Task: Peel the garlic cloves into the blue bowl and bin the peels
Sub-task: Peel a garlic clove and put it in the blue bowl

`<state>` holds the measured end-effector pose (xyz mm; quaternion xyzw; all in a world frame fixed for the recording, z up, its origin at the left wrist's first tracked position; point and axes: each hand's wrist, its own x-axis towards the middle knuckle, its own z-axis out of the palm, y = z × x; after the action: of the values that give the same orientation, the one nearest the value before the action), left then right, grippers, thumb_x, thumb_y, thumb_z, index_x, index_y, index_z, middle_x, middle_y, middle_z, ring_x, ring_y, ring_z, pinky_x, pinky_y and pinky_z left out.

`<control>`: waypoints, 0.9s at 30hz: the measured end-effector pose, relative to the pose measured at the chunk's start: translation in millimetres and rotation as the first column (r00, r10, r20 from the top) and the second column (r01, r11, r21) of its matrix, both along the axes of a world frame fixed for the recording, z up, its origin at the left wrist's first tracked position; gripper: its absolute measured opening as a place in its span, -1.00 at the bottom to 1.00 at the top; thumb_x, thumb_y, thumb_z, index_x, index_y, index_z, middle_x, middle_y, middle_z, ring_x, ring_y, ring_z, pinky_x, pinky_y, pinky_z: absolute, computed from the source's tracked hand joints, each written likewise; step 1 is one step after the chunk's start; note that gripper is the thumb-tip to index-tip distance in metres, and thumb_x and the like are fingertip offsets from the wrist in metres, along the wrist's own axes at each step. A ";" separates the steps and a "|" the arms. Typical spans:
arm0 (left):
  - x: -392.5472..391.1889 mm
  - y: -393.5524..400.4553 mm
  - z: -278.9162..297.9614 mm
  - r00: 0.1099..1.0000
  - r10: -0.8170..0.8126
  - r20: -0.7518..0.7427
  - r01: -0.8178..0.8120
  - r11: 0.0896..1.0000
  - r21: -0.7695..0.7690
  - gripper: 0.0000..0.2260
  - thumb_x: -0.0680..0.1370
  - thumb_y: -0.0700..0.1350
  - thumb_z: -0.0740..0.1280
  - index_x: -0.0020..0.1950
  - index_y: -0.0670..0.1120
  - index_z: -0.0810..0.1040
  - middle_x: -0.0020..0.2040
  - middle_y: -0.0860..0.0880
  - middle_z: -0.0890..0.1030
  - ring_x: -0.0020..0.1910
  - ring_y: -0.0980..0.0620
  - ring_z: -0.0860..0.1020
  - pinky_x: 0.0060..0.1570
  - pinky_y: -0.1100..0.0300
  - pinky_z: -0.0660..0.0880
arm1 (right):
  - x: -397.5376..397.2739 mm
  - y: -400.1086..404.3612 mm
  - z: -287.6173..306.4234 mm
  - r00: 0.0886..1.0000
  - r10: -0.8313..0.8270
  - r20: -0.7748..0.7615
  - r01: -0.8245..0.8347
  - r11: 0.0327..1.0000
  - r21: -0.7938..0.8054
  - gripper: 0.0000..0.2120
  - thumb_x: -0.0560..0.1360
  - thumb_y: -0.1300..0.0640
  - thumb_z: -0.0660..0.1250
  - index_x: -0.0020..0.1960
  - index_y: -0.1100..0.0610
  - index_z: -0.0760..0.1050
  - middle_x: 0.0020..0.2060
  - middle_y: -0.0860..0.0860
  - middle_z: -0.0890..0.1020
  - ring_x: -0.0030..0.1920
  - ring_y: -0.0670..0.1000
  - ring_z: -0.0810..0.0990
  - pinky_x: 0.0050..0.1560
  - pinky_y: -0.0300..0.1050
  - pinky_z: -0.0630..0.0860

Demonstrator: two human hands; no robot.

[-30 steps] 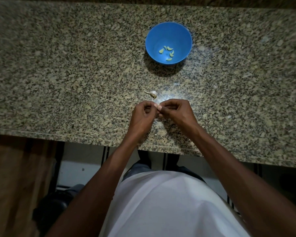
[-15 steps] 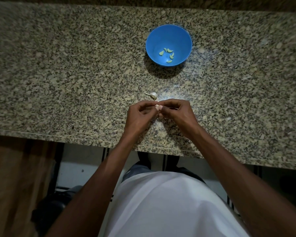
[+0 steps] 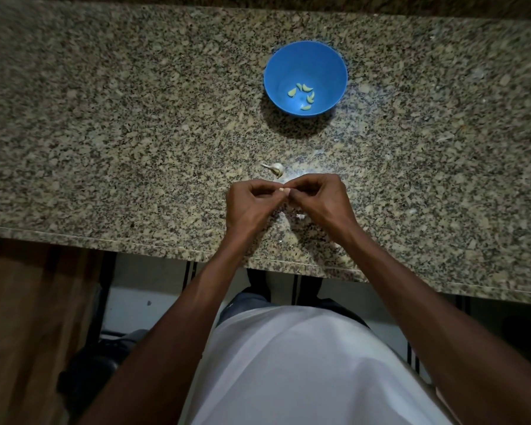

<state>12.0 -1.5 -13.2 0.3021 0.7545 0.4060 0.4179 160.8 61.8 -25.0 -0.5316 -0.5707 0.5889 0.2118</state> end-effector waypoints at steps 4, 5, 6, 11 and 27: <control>-1.7 -0.9 -0.9 1.000 0.003 0.007 -0.003 1.000 0.005 -0.80 0.46 -0.11 0.60 0.03 -0.15 0.76 -0.12 -0.02 0.76 -0.13 0.12 0.73 -0.13 0.27 0.65 | 1.2 3.3 1.2 0.997 -0.004 -0.078 -0.002 0.997 -0.073 -0.89 0.50 0.21 0.56 0.01 0.21 0.74 -0.16 0.11 0.78 -0.10 0.10 0.78 0.05 0.12 0.72; -2.3 -0.9 -1.1 1.000 0.004 0.007 -0.004 1.000 -0.001 -0.80 0.46 -0.11 0.60 0.03 -0.14 0.76 -0.13 -0.01 0.76 -0.13 0.12 0.73 -0.13 0.26 0.66 | 2.0 3.5 2.0 0.995 0.000 -0.096 -0.008 0.996 -0.084 -0.88 0.49 0.22 0.56 0.01 0.22 0.74 -0.16 0.12 0.78 -0.10 0.11 0.78 0.02 0.09 0.71; -3.1 -0.7 -1.4 1.000 0.003 0.002 -0.003 1.000 -0.009 -0.81 0.46 -0.11 0.60 0.02 -0.13 0.76 -0.14 0.00 0.76 -0.14 0.14 0.72 -0.14 0.27 0.66 | 2.5 3.5 2.8 0.994 0.004 -0.112 -0.014 0.996 -0.094 -0.88 0.50 0.23 0.56 0.02 0.24 0.73 -0.16 0.13 0.78 -0.12 0.10 0.78 -0.01 0.04 0.70; -5.3 0.2 -1.2 1.000 -0.007 0.000 0.007 1.000 -0.026 -0.85 0.44 -0.11 0.61 -0.03 -0.08 0.75 -0.22 0.06 0.74 -0.20 0.18 0.72 -0.21 0.29 0.64 | -0.5 2.7 6.5 0.998 0.029 -0.053 -0.032 0.998 -0.051 -0.89 0.52 0.23 0.54 0.03 0.22 0.74 -0.18 0.10 0.78 -0.14 0.09 0.78 0.00 0.06 0.72; -8.9 0.0 -4.7 0.998 0.044 0.055 -0.042 0.998 -0.042 -0.92 0.54 -0.14 0.49 -0.06 -0.15 0.71 -0.16 -0.09 0.72 -0.11 -0.04 0.71 -0.03 0.06 0.70 | -15.5 -8.4 2.7 0.976 0.177 0.125 -0.212 0.902 0.376 -0.80 0.63 0.26 0.37 0.22 0.15 0.68 0.03 0.03 0.76 -0.02 -0.12 0.74 0.02 -0.18 0.70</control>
<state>3.0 -1.5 -17.9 0.2658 0.7568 0.4079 0.4362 145.3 53.4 -22.4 -0.4451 -0.7347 0.4588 0.2274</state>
